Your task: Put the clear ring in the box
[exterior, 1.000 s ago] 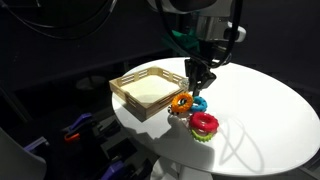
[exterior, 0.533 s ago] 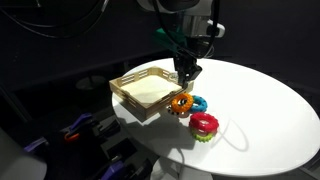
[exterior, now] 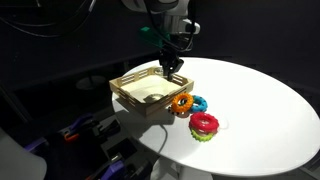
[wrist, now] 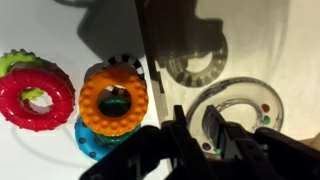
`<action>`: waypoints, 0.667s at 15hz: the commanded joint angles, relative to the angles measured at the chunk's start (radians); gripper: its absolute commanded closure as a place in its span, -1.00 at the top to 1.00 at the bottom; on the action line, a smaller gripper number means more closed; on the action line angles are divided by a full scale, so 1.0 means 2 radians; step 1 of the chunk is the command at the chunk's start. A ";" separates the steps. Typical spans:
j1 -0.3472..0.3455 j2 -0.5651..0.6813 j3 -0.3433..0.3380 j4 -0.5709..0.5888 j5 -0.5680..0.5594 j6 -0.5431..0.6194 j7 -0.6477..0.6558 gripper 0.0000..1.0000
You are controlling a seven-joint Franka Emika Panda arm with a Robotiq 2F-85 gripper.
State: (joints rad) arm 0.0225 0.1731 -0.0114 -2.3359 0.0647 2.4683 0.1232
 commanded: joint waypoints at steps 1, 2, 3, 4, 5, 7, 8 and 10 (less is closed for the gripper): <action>0.007 0.010 0.013 0.001 0.004 0.019 -0.004 -0.82; 0.011 0.015 0.016 0.001 0.000 0.026 -0.001 -0.82; 0.013 0.020 0.018 0.000 -0.002 0.033 0.001 -0.82; 0.016 0.027 0.019 0.000 -0.004 0.041 0.003 -0.82; 0.019 0.034 0.020 0.000 -0.006 0.048 0.005 -0.82; 0.026 0.050 0.019 -0.001 -0.012 0.066 0.010 -0.82; 0.028 0.057 0.019 -0.001 -0.013 0.073 0.011 -0.82; 0.035 0.072 0.015 -0.001 -0.021 0.087 0.016 -0.82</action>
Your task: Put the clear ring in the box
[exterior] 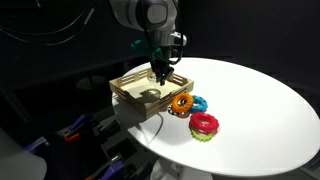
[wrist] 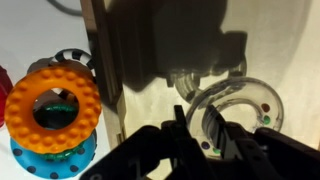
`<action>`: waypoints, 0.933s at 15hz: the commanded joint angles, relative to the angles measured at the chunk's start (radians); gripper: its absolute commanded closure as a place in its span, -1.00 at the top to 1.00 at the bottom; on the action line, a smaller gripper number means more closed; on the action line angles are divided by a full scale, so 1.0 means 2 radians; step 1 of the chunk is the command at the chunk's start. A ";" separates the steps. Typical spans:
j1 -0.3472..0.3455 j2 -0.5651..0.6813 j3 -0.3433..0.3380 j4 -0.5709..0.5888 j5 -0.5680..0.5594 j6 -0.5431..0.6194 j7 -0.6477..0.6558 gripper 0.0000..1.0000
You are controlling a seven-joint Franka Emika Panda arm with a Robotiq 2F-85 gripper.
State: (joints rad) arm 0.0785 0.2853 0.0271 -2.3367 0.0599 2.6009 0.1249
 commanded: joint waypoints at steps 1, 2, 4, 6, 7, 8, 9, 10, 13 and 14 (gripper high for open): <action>0.009 0.024 -0.006 -0.001 -0.022 0.026 0.016 -0.82; 0.011 0.030 -0.007 0.000 -0.026 0.030 0.019 -0.82; 0.013 0.041 -0.009 0.001 -0.032 0.035 0.020 -0.82; 0.015 0.048 -0.010 0.002 -0.033 0.036 0.019 -0.81; 0.015 0.050 -0.012 0.002 -0.035 0.036 0.019 -0.81; 0.016 0.052 -0.012 0.002 -0.037 0.035 0.019 -0.81; 0.016 0.054 -0.012 0.003 -0.038 0.034 0.019 -0.81; 0.015 0.054 -0.013 0.003 -0.038 0.031 0.018 -0.66; 0.015 0.054 -0.014 0.004 -0.038 0.027 0.018 0.20; 0.015 0.053 -0.015 0.004 -0.038 0.026 0.017 0.37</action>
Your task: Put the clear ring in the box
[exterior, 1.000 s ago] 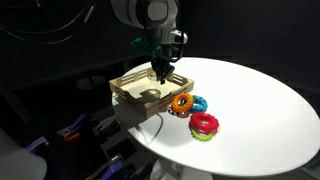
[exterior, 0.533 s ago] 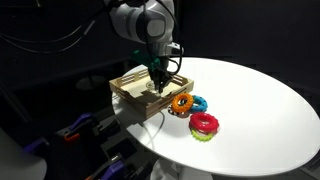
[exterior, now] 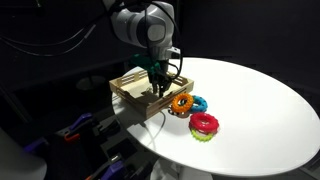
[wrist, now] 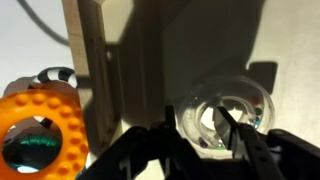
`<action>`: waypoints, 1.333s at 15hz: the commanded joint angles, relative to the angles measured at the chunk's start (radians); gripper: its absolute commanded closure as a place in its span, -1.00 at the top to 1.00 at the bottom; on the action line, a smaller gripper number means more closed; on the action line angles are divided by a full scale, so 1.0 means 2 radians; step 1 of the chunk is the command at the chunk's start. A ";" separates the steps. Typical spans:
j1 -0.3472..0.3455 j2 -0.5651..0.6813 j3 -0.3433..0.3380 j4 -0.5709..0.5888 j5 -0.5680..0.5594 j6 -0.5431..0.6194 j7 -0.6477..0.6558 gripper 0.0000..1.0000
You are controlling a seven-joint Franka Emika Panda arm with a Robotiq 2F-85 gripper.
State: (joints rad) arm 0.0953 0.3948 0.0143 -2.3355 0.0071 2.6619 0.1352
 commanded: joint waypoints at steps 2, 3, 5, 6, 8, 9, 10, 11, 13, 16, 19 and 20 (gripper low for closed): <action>0.005 -0.004 -0.008 0.004 -0.009 -0.006 0.010 0.68; 0.000 -0.009 -0.004 0.002 -0.003 -0.010 0.004 0.85; -0.005 -0.016 -0.001 0.001 0.002 -0.018 -0.003 1.00; -0.008 -0.021 0.000 0.000 0.005 -0.022 -0.006 1.00; -0.019 -0.033 0.007 -0.004 0.017 -0.036 -0.021 1.00; -0.026 -0.043 0.012 -0.006 0.026 -0.048 -0.031 1.00; -0.032 -0.053 0.014 -0.007 0.033 -0.061 -0.040 1.00; -0.036 -0.061 0.015 -0.007 0.039 -0.074 -0.048 1.00; -0.042 -0.081 0.014 -0.008 0.046 -0.106 -0.063 1.00; -0.046 -0.112 0.007 -0.008 0.042 -0.153 -0.072 1.00; -0.051 -0.140 0.001 -0.009 0.037 -0.187 -0.077 1.00; -0.053 -0.150 -0.001 -0.009 0.035 -0.196 -0.078 1.00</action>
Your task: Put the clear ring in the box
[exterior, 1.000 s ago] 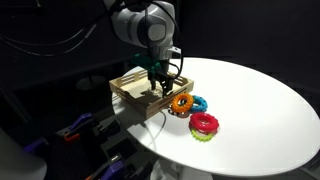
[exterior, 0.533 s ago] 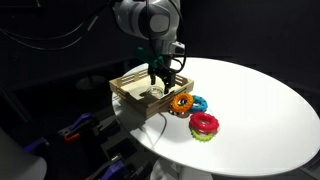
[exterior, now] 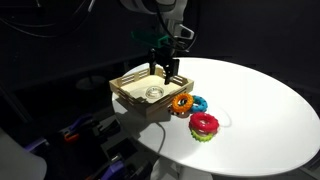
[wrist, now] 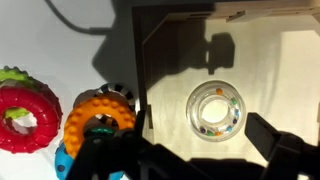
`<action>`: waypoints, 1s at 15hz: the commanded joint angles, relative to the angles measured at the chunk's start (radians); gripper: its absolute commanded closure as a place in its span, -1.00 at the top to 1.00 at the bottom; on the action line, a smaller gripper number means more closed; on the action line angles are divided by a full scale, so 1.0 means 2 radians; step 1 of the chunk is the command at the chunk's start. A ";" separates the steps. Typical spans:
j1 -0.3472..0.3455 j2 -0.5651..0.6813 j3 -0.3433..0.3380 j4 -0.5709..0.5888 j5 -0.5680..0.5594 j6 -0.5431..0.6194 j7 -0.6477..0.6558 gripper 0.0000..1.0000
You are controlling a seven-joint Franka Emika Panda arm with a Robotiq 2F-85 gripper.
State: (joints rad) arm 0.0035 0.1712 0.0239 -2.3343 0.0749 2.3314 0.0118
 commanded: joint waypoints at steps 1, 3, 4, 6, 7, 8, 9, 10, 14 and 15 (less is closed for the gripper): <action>-0.008 -0.048 -0.009 -0.010 -0.003 -0.040 -0.015 1.00; -0.010 -0.068 -0.014 -0.012 -0.008 -0.054 -0.016 1.00; -0.012 -0.080 -0.017 -0.013 -0.007 -0.057 -0.017 1.00; -0.013 -0.100 -0.020 -0.015 -0.007 -0.064 -0.019 1.00; -0.014 -0.110 -0.022 -0.015 -0.007 -0.067 -0.020 1.00; -0.014 -0.120 -0.023 -0.014 -0.007 -0.069 -0.019 1.00; -0.015 -0.129 -0.024 -0.014 -0.006 -0.070 -0.020 1.00; -0.015 -0.138 -0.025 -0.015 -0.005 -0.071 -0.021 1.00; -0.015 -0.166 -0.027 -0.012 -0.004 -0.071 -0.023 1.00; -0.013 -0.144 -0.025 -0.004 -0.002 -0.064 -0.011 1.00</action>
State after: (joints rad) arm -0.0225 -0.1184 -0.0244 -2.3436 0.0720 2.2058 -0.0098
